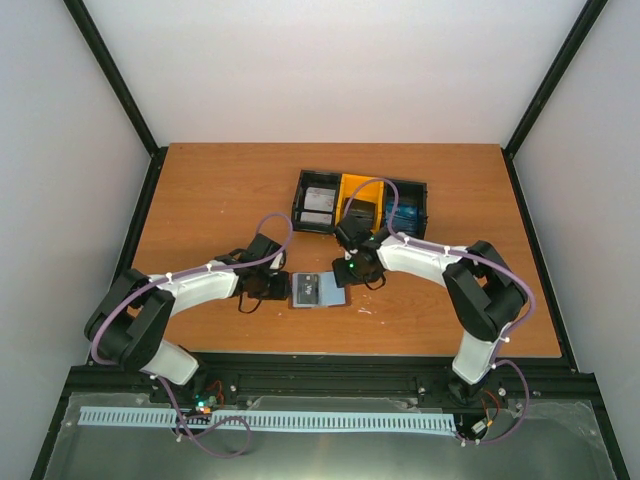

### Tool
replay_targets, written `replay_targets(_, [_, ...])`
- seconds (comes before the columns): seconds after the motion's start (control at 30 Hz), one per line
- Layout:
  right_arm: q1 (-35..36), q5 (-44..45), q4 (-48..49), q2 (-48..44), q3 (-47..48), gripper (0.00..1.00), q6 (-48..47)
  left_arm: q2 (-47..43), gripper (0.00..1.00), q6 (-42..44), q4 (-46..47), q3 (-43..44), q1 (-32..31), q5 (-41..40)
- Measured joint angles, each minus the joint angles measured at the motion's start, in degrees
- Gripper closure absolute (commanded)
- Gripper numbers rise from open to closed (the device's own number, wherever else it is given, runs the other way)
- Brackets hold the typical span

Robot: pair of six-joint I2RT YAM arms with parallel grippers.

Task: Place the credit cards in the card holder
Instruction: Close the card holder at the center of the board.

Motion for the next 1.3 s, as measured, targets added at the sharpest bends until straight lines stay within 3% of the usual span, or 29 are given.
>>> replay_targets(0.07, [-0.13, -0.96, 0.04, 0.63, 0.48, 0.41, -0.39, -0.02, 0.71, 0.59, 0.28, -0.04, 0.00, 0.59])
replay_targets(0.2, [-0.20, -3.26, 0.11, 2.36, 1.20, 0.41, -0.96, 0.28, 0.90, 1.40, 1.01, -0.11, 0.00, 1.86])
replay_targets(0.33, [-0.33, -5.44, 0.09, 3.13, 1.20, 0.41, -0.76, 0.98, 0.99, 1.36, 1.90, -0.15, 0.00, 2.56])
replay_targets(0.83, [-4.76, -15.58, 4.72, 2.84, -0.42, 0.40, 2.34, -3.08, 0.99, 0.07, 1.16, -0.44, 0.59, 5.44])
replay_targets(1.3, [-6.16, -20.13, 10.67, 0.57, -4.74, 0.36, 7.34, -10.88, 0.99, -1.81, 8.20, -1.97, 4.44, 22.16])
